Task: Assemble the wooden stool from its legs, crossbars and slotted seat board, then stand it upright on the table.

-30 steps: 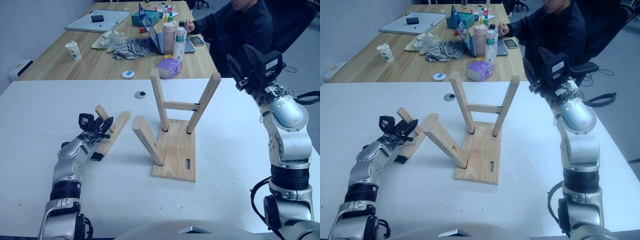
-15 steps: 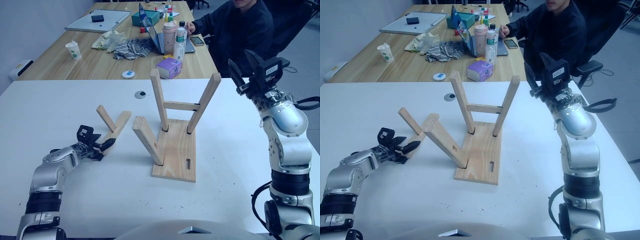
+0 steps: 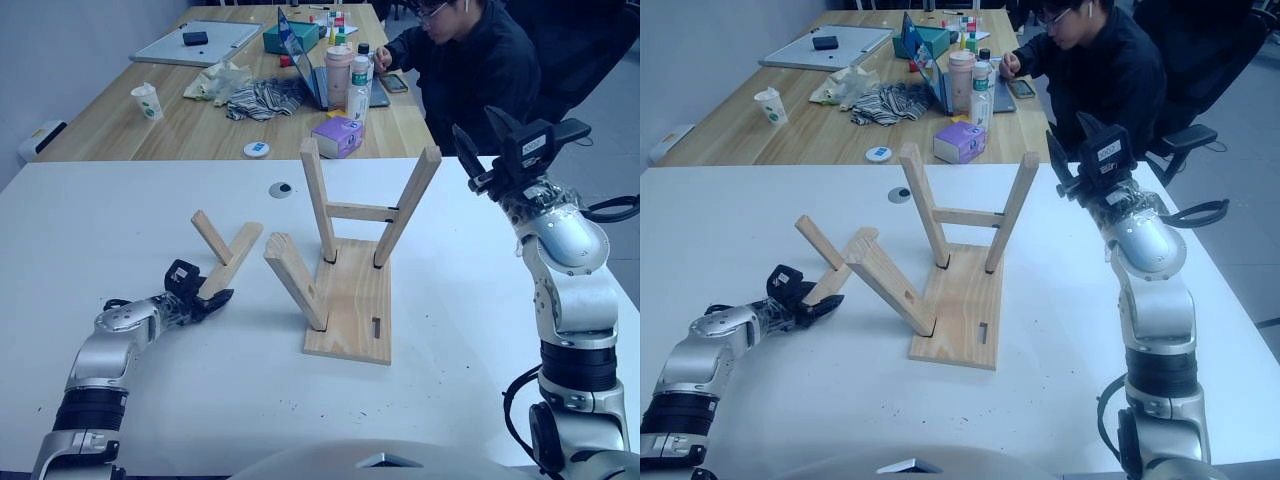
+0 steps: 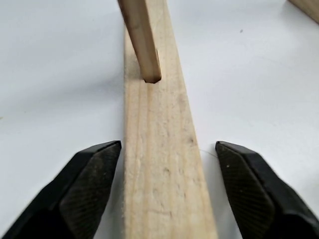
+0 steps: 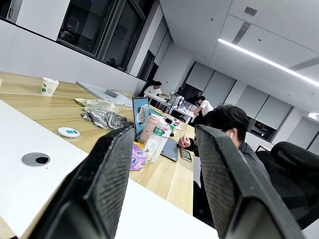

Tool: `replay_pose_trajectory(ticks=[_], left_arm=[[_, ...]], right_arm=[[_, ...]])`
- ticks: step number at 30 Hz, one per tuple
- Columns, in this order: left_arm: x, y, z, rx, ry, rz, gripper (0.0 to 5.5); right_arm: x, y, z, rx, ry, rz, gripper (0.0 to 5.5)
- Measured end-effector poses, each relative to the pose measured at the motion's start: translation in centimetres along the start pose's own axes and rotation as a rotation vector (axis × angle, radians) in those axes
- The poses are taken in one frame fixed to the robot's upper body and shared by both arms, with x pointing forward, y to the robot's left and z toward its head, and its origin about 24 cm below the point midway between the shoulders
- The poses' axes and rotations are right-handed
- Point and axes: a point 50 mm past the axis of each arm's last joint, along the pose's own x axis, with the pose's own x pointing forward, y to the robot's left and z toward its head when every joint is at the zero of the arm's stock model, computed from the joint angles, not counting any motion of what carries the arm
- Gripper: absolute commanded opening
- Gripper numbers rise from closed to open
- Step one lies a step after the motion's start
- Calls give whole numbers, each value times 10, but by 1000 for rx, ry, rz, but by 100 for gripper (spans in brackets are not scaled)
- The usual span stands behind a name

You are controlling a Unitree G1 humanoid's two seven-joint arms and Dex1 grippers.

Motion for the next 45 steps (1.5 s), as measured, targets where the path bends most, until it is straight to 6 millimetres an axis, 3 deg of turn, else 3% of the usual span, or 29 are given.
replay_pose_trajectory(ticks=[7, 11, 14, 16, 19, 21, 22, 25, 27, 31, 35, 41, 45], left_arm=[[3, 5, 2, -13, 0, 10, 202], [4, 10, 3, -22, -9, 22, 202], [3, 31, 13, -22, -16, 90, 202], [1, 42, 44, 3, -103, 115, 202], [-3, 45, 110, 23, -303, 99, 202], [-16, 35, 177, 14, -497, 25, 202], [-25, 23, 210, 7, -601, -48, 201], [-47, -22, 271, -62, -763, -357, 201], [-54, -58, 290, -107, -765, -598, 201], [-50, -101, 286, -191, -632, -903, 201], [-49, -121, 287, -233, -581, -1029, 201], [-59, -139, 289, -266, -614, -1153, 201], [-61, -139, 282, -280, -606, -1169, 201]], right_arm=[[3, 1, -1, -14, -8, 9, 222], [3, -1, -3, -22, 4, -7, 222], [0, -18, -2, -41, 13, -60, 222], [0, -35, -1, -59, 19, -129, 222], [3, -57, 3, -45, 8, -210, 222], [5, -75, 11, -24, -23, -251, 242], [7, -78, 15, 12, -32, -244, 251], [16, -76, 17, 277, -39, -132, 298], [22, -69, 26, 510, -94, -22, 333], [25, -41, 45, 885, -196, 274, 403], [17, -8, 74, 997, -233, 630, 409], [32, 8, 86, 1216, -206, 682, 409], [36, 6, 91, 1303, -200, 684, 409]])
